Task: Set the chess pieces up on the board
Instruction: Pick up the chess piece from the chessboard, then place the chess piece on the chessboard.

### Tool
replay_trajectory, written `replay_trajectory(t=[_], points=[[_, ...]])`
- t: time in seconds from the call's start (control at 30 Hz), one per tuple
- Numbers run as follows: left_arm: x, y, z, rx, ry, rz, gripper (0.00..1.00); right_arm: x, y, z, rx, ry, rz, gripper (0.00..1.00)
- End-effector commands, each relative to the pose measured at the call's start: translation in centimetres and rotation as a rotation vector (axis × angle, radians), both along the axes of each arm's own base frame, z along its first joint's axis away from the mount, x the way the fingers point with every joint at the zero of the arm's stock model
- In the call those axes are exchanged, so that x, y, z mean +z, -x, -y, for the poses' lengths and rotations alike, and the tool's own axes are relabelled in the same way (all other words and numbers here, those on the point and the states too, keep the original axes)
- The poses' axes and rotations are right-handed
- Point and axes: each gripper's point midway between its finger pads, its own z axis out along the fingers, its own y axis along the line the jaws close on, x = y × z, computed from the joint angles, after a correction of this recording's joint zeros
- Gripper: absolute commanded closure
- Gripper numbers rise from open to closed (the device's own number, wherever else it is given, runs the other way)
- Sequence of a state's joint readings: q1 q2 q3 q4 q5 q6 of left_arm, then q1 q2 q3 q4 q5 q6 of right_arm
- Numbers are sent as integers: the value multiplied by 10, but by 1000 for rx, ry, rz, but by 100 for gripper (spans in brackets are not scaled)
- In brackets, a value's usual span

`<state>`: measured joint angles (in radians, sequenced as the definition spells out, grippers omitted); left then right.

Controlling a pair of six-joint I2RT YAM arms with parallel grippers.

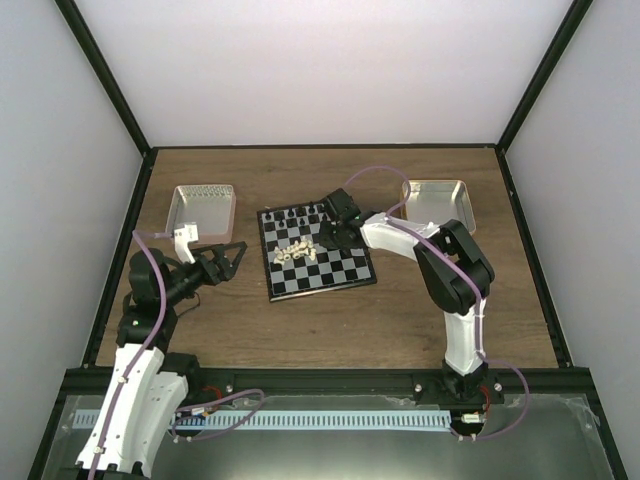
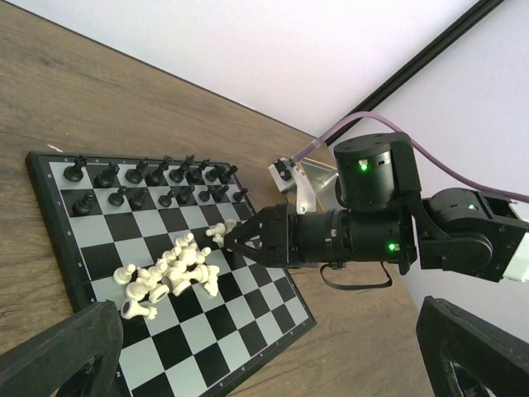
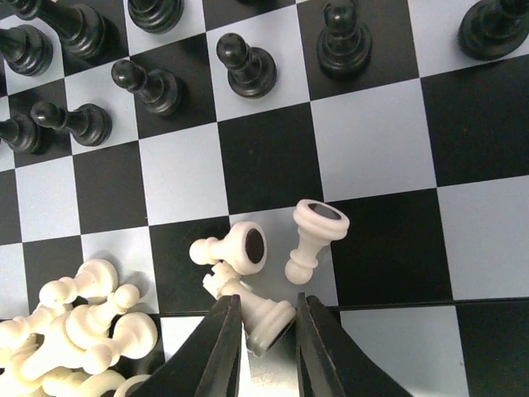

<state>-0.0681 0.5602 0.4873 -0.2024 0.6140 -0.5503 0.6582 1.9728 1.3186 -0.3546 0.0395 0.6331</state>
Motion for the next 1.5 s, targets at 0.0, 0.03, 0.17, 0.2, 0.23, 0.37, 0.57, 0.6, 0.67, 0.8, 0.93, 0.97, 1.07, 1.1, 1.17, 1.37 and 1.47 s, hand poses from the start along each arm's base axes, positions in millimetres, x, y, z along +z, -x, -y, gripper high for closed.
replay_trajectory(t=[0.0,0.03,0.17,0.2,0.23,0.37,0.57,0.6,0.67,0.8,0.93,0.97,1.07,1.1,1.17,1.37,1.47], points=[[2,-1,1,-6,6,19,1,-3,3,-5,35,14,-14,82],[2,-1,1,-4,5,18,1,-3,5,-5,41,16,-17,83],[2,-1,1,-4,4,21,1,-5,16,0,78,30,-26,85],[2,-1,1,-5,4,19,1,-5,19,2,86,34,-29,85],[2,-1,1,-4,3,19,1,-5,22,4,93,37,-30,85],[1,-1,1,-3,3,17,1,-4,33,9,114,37,-40,85],[0,1,5,-36,5,24,1,-2,47,12,149,5,-32,85],[0,1,6,-44,6,24,1,-2,47,11,151,-5,-27,85],[-2,3,9,-65,5,30,0,-2,49,7,154,-37,-20,86],[-3,4,15,-106,15,31,0,1,54,3,149,-122,9,86],[-7,1,19,-114,52,-13,0,6,60,0,150,-188,36,87],[-10,0,21,-113,73,-34,0,8,61,-1,155,-204,46,87],[-25,-4,31,-129,146,-114,0,16,65,-2,172,-245,76,88],[-34,-5,36,-138,162,-156,0,19,67,-3,183,-259,85,88],[-48,-7,46,-146,175,-229,4,27,71,-5,204,-293,104,88],[-76,-17,81,-165,146,-373,16,41,84,-11,229,-394,108,89],[-88,-23,94,-147,141,-418,22,44,89,-13,233,-437,98,89]])
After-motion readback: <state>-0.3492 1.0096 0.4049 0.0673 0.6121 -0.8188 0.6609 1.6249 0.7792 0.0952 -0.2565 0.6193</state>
